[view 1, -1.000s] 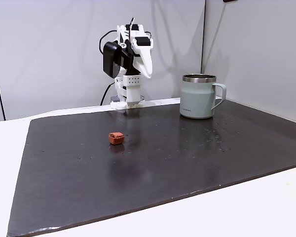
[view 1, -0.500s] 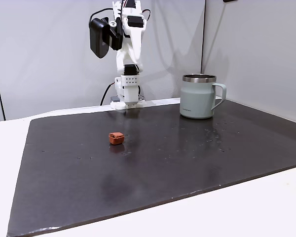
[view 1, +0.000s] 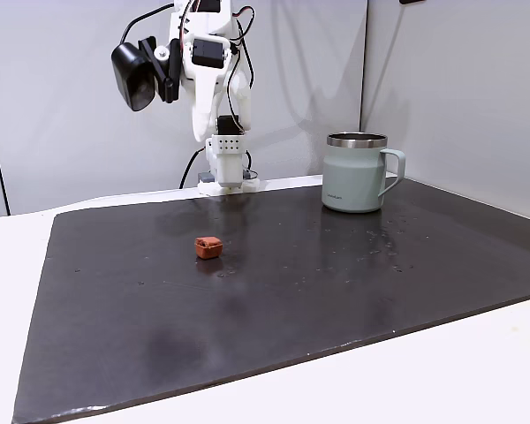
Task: Grasp a cube and put it in the cup.
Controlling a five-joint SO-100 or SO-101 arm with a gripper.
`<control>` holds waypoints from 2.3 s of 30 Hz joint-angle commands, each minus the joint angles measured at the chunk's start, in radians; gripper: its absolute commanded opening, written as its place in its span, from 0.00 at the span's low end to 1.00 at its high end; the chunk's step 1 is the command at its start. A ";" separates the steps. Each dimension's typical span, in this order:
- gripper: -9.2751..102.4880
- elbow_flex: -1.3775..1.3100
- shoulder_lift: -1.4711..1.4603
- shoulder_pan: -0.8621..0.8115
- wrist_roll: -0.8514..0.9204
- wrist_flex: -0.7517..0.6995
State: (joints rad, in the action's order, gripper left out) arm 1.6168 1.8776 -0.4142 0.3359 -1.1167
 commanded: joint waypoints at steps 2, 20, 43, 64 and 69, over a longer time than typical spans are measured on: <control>0.08 -0.183 -0.114 -0.011 0.037 -0.034; 0.08 -0.431 -0.377 0.046 0.133 -0.173; 0.33 -0.655 -0.586 0.011 0.337 -0.397; 0.33 -0.877 -0.868 -0.021 0.350 -0.537; 0.33 -1.057 -1.002 -0.028 0.342 -0.612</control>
State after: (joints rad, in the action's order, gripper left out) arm 0.7010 0.8974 -0.4310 0.6811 -1.6889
